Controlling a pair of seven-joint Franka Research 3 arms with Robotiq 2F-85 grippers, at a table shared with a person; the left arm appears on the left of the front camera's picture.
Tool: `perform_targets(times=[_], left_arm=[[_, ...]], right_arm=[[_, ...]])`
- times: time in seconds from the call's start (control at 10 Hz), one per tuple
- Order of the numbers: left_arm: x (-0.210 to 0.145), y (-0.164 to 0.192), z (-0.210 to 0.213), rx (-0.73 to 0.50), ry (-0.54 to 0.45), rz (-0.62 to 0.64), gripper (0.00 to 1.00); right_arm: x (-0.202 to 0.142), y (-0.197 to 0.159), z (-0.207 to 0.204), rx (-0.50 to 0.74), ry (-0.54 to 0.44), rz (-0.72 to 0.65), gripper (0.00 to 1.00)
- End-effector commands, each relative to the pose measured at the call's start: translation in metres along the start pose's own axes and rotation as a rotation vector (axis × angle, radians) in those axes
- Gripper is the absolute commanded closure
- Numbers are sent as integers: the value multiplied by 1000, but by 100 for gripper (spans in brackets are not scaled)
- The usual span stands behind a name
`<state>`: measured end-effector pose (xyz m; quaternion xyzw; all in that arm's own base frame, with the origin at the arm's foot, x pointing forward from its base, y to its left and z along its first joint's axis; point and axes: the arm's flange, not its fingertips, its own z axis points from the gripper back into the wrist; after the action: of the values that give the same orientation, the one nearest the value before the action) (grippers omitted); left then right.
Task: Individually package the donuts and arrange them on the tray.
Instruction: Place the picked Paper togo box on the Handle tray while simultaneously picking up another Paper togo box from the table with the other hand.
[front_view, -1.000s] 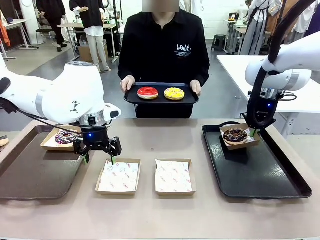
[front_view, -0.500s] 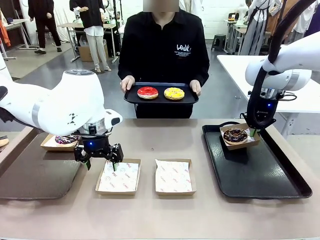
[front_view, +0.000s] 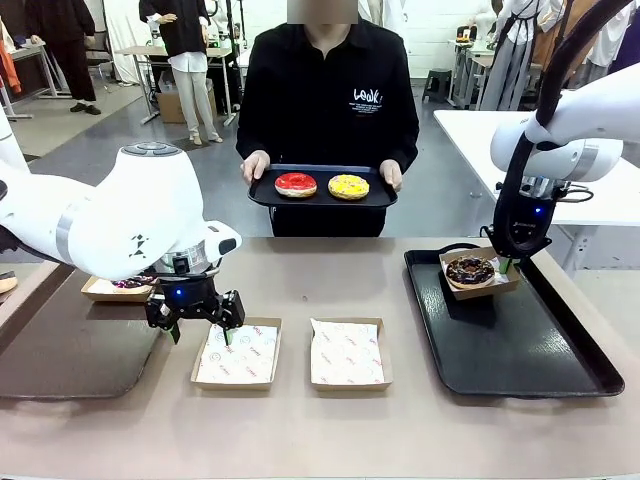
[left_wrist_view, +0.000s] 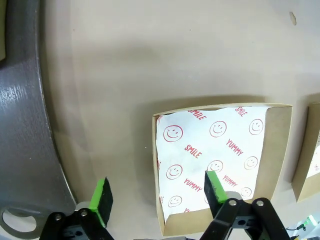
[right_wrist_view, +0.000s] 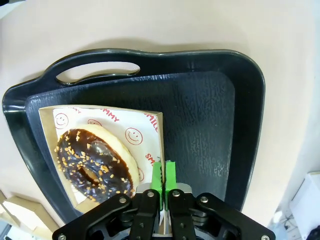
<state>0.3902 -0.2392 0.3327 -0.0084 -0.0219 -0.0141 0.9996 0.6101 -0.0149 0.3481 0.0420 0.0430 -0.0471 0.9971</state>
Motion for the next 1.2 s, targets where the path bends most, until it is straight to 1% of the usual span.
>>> perform_targets(times=[0.0, 0.1, 0.2, 0.4, 0.5, 0.6, 1.1], left_arm=[[3, 2, -8, -31, 17, 20, 58], [4, 3, -9, -39, 31, 19, 68], [6, 4, -9, -43, 39, 22, 100], [6, 3, -9, -47, 46, 21, 100], [6, 4, -9, -48, 45, 23, 93], [6, 4, -9, -48, 45, 24, 100], [7, 5, -9, -50, 49, 20, 100]], right_arm=[[4, 1, 1, 17, 1, -3, 38], [4, 1, 1, 18, 2, -5, 30], [4, 1, 1, 20, 4, -6, 0], [4, 1, 2, 20, 3, -5, 0], [3, 1, 2, 20, 3, -5, 3], [3, 0, 2, 21, 5, -6, 0], [0, -2, 2, 31, 8, -11, 0]])
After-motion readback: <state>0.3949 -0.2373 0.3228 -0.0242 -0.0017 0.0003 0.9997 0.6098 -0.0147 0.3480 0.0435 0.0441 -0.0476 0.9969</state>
